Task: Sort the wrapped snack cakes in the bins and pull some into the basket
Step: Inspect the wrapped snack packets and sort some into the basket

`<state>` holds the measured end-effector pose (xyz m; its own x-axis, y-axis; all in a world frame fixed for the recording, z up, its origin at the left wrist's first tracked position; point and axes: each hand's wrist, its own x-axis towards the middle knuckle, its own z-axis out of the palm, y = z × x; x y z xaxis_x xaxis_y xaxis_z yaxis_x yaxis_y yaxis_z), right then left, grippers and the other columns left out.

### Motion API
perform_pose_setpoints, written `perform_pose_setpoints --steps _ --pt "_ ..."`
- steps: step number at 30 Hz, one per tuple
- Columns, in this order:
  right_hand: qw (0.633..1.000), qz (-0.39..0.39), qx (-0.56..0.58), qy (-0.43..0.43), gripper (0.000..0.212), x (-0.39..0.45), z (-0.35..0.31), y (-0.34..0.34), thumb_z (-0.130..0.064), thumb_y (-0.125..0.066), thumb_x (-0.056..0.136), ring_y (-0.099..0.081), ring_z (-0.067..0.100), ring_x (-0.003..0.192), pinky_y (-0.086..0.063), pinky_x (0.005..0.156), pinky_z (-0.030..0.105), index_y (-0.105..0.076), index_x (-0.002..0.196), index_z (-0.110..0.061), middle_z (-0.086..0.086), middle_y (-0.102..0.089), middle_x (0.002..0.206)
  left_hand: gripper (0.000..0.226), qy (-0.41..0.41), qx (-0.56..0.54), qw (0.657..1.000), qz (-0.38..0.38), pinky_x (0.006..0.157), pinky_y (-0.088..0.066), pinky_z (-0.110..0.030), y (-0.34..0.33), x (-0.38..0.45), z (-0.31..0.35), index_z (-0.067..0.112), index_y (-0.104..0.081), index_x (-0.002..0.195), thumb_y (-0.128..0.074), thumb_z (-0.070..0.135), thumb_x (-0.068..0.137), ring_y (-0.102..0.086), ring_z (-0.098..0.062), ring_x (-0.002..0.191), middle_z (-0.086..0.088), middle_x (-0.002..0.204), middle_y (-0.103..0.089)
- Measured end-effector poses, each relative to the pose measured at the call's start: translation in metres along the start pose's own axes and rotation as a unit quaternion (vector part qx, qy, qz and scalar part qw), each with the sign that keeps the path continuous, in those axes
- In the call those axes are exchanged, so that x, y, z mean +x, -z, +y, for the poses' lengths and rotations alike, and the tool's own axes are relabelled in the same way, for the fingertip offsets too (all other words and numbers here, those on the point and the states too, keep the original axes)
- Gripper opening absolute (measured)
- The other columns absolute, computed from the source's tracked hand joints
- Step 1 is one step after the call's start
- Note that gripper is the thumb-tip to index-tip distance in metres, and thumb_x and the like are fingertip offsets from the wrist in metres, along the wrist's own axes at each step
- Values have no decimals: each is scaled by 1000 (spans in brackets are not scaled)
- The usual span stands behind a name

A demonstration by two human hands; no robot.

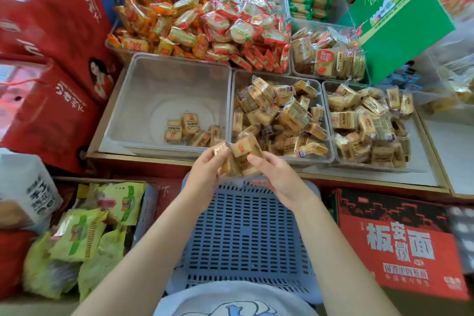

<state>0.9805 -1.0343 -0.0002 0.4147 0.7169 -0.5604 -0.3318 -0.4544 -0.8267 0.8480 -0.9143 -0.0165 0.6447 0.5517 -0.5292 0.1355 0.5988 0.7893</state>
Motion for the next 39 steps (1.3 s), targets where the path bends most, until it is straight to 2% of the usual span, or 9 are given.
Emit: perform_pose_setpoints --steps 3,7,12,17,23,27,30,36,39 --pt "1000 -2 5 1 29 -9 4 -4 -24 -53 105 -67 29 114 -51 98 39 -69 122 -8 10 -75 116 48 20 -42 997 -64 82 -62 -37 15 -12 -3 5 -59 132 -68 28 91 -70 -36 112 -19 123 -71" --pt "999 -9 44 13 24 -24 6 -5 -7 -51 104 -70 25 98 -60 81 37 -61 125 -11 12 -71 115 37 18 5 996 -85 78 -59 -39 24 -23 -4 7 -62 128 -68 20 93 -71 -34 103 -20 119 -73" --pt "999 -5 36 20 39 -40 1 -19 -36 -64 97 -71 24 93 -61 72 40 -59 126 -10 11 -72 107 44 4 52 993 -105 82 -59 -44 28 -33 -6 7 -64 122 -81 24 86 -71 -39 107 -21 116 -73" --pt "999 13 13 35 51 -46 -2 -29 -52 -70 83 -70 26 98 -61 80 47 -62 115 -13 7 -72 102 52 3 65 990 -122 85 -59 -52 30 -39 3 11 -57 120 -86 27 80 -71 -41 102 -27 117 -68" --pt "998 46 7 48 30 -47 -4 -38 -43 -70 87 -63 23 88 -50 79 44 -49 88 -21 3 -64 85 34 2 38 993 -110 79 -61 -46 33 -47 15 10 -59 121 -70 25 92 -74 -31 95 -15 104 -75" --pt "998 19 14 52 20 -49 -9 -48 -36 -60 80 -58 28 89 -49 76 45 -51 91 -22 12 -58 92 9 -21 48 997 -60 86 -59 -58 32 -47 16 13 -67 94 -67 21 89 -72 -30 89 -12 94 -74" --pt "998 19 21 47 12 -50 -11 -54 -31 -54 81 -57 28 87 -50 71 43 -54 90 -23 15 -57 93 9 -45 65 996 -30 94 -52 -66 30 -49 18 20 -68 77 -66 29 77 -67 -32 90 -10 91 -72" --pt "994 93 0 60 13 -51 -15 -59 -16 -46 100 -52 26 79 -45 66 34 -50 89 -12 13 -53 82 21 -81 92 992 -26 88 -55 -62 30 -56 18 22 -66 74 -74 36 88 -68 -35 85 -14 90 -72" --pt "994 97 0 59 16 -52 -14 -60 -20 -50 103 -58 29 83 -52 75 45 -51 88 -14 14 -59 87 21 -98 111 989 1 87 -57 -61 30 -57 17 23 -68 75 -71 29 95 -70 -43 88 -19 91 -73"
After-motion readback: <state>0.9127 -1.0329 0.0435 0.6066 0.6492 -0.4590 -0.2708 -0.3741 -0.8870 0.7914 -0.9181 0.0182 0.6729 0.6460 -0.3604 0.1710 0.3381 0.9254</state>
